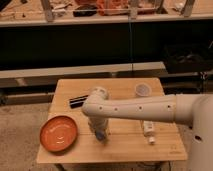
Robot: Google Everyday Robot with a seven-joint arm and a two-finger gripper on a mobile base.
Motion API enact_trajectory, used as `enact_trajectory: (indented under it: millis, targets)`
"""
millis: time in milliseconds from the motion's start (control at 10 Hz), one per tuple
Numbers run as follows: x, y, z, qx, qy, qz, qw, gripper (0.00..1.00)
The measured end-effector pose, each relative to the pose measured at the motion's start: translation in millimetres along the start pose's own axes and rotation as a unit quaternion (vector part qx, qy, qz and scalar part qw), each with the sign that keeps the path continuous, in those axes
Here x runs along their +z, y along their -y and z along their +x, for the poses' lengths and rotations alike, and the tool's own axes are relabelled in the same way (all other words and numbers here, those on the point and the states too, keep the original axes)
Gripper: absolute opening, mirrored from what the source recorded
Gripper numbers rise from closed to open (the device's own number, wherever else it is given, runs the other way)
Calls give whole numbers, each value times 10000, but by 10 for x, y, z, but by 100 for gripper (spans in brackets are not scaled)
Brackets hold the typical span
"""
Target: Place the white sponge in the ceramic bowl
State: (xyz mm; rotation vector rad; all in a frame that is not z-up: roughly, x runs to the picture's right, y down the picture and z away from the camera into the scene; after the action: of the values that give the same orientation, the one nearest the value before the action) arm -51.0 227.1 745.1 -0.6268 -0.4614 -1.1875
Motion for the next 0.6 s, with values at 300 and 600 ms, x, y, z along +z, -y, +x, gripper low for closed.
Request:
enact_trajectory:
  millis: [300, 600]
  targets:
    - [-111, 263, -64, -212, -118, -46, 9997, 1]
    - [-227, 583, -97, -416, -252, -44, 9988, 1]
